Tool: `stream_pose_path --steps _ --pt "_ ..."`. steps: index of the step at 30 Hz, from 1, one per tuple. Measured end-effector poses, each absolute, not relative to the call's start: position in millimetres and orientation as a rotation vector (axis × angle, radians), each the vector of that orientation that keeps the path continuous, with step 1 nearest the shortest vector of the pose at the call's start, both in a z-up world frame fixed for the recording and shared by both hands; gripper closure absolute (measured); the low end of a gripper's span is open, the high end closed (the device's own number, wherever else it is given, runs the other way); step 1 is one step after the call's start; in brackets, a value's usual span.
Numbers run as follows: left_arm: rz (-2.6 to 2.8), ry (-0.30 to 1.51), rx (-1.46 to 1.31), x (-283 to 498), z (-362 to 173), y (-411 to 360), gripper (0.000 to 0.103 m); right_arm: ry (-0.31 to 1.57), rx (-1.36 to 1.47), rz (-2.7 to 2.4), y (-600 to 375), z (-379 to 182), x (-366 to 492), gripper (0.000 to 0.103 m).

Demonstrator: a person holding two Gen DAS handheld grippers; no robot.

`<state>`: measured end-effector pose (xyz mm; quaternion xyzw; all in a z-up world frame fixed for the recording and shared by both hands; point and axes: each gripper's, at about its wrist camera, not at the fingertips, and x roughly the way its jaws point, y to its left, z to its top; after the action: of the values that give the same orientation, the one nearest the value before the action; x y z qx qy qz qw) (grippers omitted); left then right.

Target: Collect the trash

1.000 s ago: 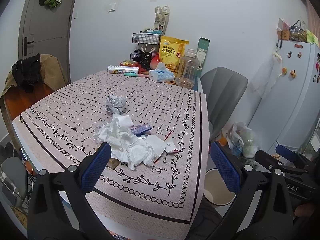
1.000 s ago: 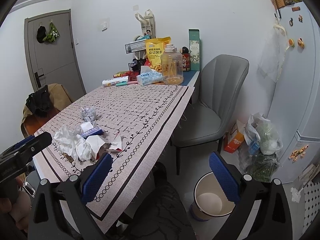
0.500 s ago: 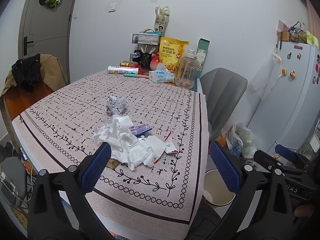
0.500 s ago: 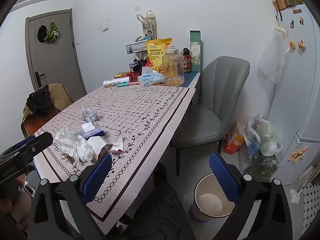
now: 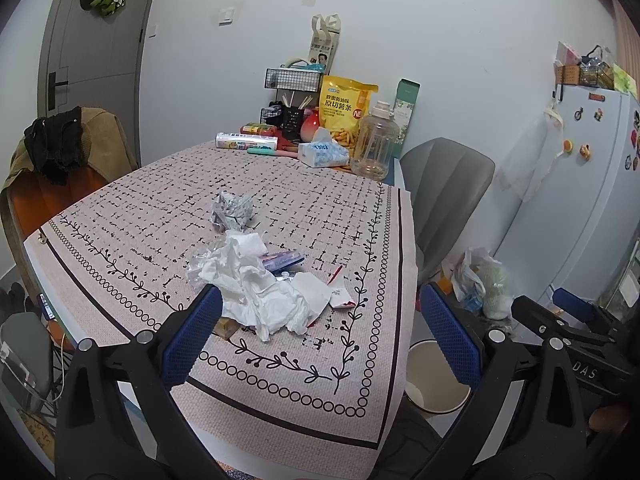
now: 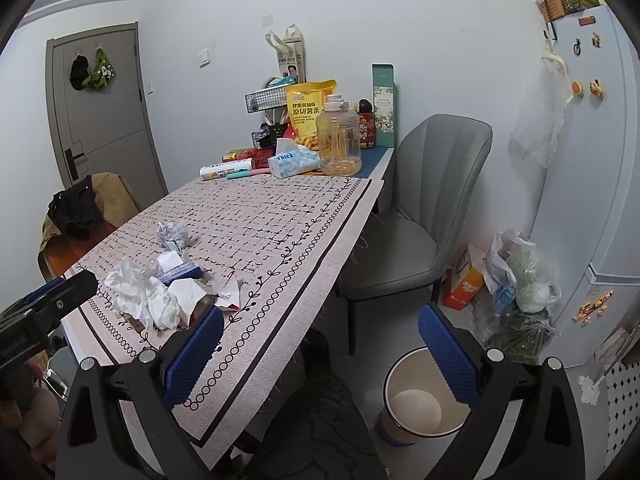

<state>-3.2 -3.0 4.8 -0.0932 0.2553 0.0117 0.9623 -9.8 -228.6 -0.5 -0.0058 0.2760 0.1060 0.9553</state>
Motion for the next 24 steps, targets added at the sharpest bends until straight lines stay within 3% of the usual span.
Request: stream_pose_path --steps 24 --pt "0.02 0.518 -0.199 -6.2 0.7 -2.3 0.005 0.563 -0.005 0.211 -230.1 0.7 -10.1 0.008"
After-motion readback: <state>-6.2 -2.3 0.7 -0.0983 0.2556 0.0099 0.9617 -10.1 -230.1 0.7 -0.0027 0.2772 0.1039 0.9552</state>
